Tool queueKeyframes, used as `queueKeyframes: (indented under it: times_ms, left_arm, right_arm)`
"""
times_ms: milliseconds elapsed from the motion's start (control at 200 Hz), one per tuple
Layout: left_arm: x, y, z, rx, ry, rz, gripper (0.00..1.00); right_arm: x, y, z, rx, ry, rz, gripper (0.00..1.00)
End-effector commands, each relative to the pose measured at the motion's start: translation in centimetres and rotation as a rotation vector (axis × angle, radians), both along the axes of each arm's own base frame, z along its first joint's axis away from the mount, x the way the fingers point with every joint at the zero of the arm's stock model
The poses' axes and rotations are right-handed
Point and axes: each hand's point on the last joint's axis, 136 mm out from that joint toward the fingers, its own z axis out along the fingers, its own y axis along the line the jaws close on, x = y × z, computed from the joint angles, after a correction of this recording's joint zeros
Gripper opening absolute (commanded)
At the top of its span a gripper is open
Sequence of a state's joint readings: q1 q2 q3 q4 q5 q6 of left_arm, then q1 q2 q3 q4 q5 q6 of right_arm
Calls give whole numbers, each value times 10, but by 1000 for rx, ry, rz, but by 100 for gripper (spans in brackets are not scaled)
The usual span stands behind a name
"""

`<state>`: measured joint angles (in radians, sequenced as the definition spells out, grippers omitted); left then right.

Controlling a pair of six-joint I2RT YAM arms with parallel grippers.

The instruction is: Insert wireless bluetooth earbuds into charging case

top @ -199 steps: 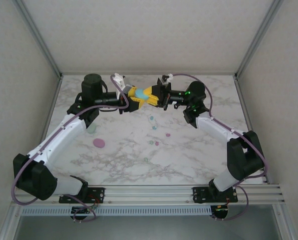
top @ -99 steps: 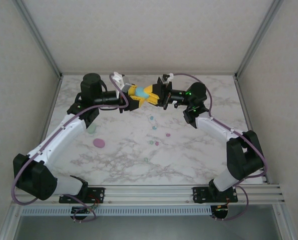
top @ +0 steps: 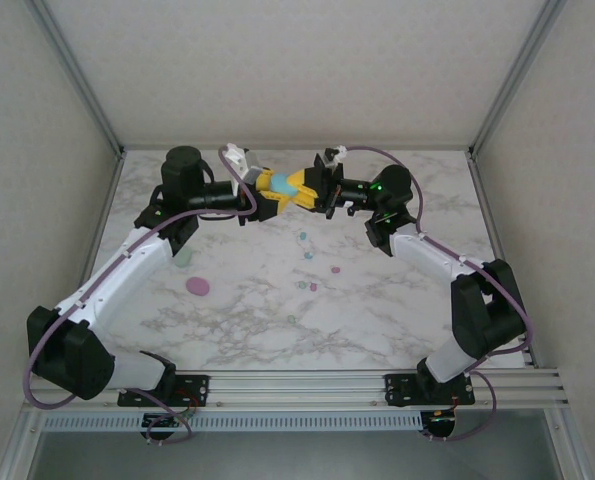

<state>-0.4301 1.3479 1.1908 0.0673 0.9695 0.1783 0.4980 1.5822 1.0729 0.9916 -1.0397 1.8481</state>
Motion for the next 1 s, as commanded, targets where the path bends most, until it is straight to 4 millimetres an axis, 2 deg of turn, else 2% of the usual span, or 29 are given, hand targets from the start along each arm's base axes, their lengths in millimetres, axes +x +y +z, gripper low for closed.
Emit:
queueKeyframes:
  times_ms: [0,205,320,466,491,531,601,626,691,851,896,996]
  left_arm:
    - [-3,-4,9,-25,-17,-19,46]
    - [-4,-4,9,-23,-14,-21,47]
    - [-5,-4,8,-18,-12,-26,42]
    - [-5,-5,10,-20,-11,-28,37]
    - [-5,-4,10,-20,-12,-26,36]
    - [-4,-4,10,-19,-12,-20,35]
    - [-4,-3,7,-6,-11,-7,34]
    - [-4,-2,4,2,-8,-2,34]
    - [-5,0,-2,14,-1,11,33]
    - [-8,0,-17,20,26,40,32]
    - [-8,-1,-21,12,27,53,32]
    - [-9,-5,-26,-10,28,76,32]
  right_arm:
    - [-2,5,1,16,-29,1,10]
    - [-3,6,2,16,-31,3,9]
    - [-4,6,4,17,-39,5,9]
    - [-1,7,-11,-15,-14,-5,13]
    - [0,7,-14,-30,-13,-9,16]
    - [0,7,-20,-64,-22,-20,27]
    - [-2,5,-27,-141,-59,-44,34]
    - [-4,5,-29,-177,-79,-50,40]
    - [-6,-2,-25,-257,-169,-86,53]
    - [-11,-20,-12,-432,-350,-172,69]
    - [-9,-27,-14,-486,-387,-209,75]
    - [-3,-46,-21,-611,-561,-315,77]
